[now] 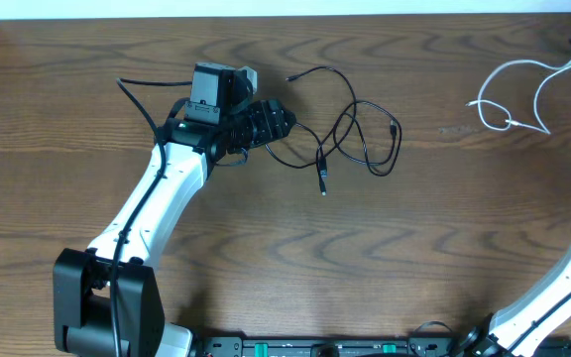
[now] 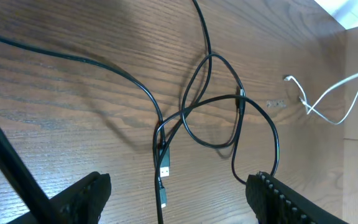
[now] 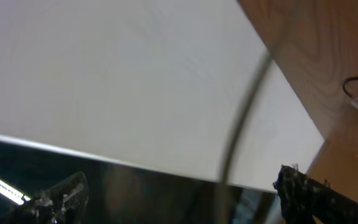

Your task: Untangle cables

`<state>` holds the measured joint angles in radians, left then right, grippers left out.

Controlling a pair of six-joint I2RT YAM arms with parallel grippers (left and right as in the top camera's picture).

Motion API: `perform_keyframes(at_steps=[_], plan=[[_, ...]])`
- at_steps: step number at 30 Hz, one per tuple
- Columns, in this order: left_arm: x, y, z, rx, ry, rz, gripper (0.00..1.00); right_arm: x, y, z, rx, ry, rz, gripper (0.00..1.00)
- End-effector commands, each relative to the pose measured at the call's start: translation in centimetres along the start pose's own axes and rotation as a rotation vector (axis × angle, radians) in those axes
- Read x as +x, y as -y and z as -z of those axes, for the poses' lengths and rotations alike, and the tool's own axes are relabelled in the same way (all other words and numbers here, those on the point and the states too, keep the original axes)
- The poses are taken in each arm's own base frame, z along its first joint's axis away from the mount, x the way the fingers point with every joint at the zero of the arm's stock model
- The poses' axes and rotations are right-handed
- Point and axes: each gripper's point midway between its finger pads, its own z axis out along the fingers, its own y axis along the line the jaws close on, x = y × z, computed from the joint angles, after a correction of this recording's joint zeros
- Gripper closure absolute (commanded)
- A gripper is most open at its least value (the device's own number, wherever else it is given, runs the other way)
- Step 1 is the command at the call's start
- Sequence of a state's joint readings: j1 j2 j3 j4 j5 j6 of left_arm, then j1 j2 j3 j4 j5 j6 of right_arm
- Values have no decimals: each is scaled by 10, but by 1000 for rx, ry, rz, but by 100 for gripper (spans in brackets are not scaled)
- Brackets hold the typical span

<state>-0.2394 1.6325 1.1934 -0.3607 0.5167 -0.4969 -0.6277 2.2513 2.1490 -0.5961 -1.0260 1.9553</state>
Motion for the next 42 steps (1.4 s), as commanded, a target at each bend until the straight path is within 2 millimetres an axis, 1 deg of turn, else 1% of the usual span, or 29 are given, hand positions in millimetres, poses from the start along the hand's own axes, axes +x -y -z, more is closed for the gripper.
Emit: perform_keyframes(at_steps=[1,3,5,8,10,12,14,15,16,17,18,19,20,21,22,23,24,26,29,31,32,33,34,35,36,38,39,41,42], plan=[[-2,1,0,-6,8,-12,26,-7,10,6,32,17,32,6],[-2,1,0,-6,8,-12,26,-18,34,9,108,57,32,7],[-2,1,0,-7,8,-11,26,-40,63,16,204,178,31,8],[-1,1,0,-8,5,-10,26,-78,103,40,364,432,13,13],[-1,1,0,-8,4,-10,26,-92,119,56,443,538,16,16],[0,1,0,-9,0,-10,26,-96,128,64,497,572,27,20],[2,2,-1,-10,-4,-10,26,-96,132,68,524,563,55,29],[2,2,-1,-9,-6,-12,26,-96,132,69,534,555,82,29],[3,3,-1,-9,-8,-14,26,-97,131,70,553,534,162,29],[3,3,-1,-8,-8,-14,26,-99,128,69,576,501,301,24],[3,3,-1,-8,-8,-14,26,-100,123,68,583,473,404,23],[3,3,-1,-8,-8,-14,26,-98,109,60,553,416,572,21],[3,3,-1,-9,-7,-14,26,-93,97,52,517,349,736,17],[3,3,-1,-8,-6,-15,26,-84,88,44,481,271,893,9],[3,4,-1,-8,-6,-15,26,-67,78,33,415,150,1098,8],[3,3,-1,-10,-5,-15,26,-54,75,28,364,71,1199,6],[2,2,-1,-14,-3,-15,26,-43,75,24,328,7,1260,1],[1,0,-1,-26,4,-15,26,-31,83,17,321,-64,1333,1],[-4,1,-3,-28,26,-15,26,-15,106,0,384,-137,1390,1],[-5,5,-6,-15,34,-19,26,-2,128,-20,465,-176,1426,5],[-5,6,-6,-13,33,-21,26,1,136,-26,495,-186,1441,7],[-3,8,-7,-15,30,-26,26,7,149,-35,550,-199,1466,8],[-2,7,-8,-23,29,-27,26,14,160,-42,590,-221,1499,8],[0,6,-8,-31,24,-25,26,31,178,-54,622,-300,1594,8],[0,5,-8,-32,22,-24,26,44,192,-63,634,-360,1654,8],[0,4,-8,-35,22,-20,26,64,216,-80,670,-440,1727,5],[-1,2,-7,-37,25,-16,26,68,227,-87,713,-447,1753,1],[-3,-1,-6,-41,28,-10,26,76,244,-99,772,-457,1805,1],[-4,-3,-5,-49,28,-4,26,85,255,-107,782,-483,1834,1]])
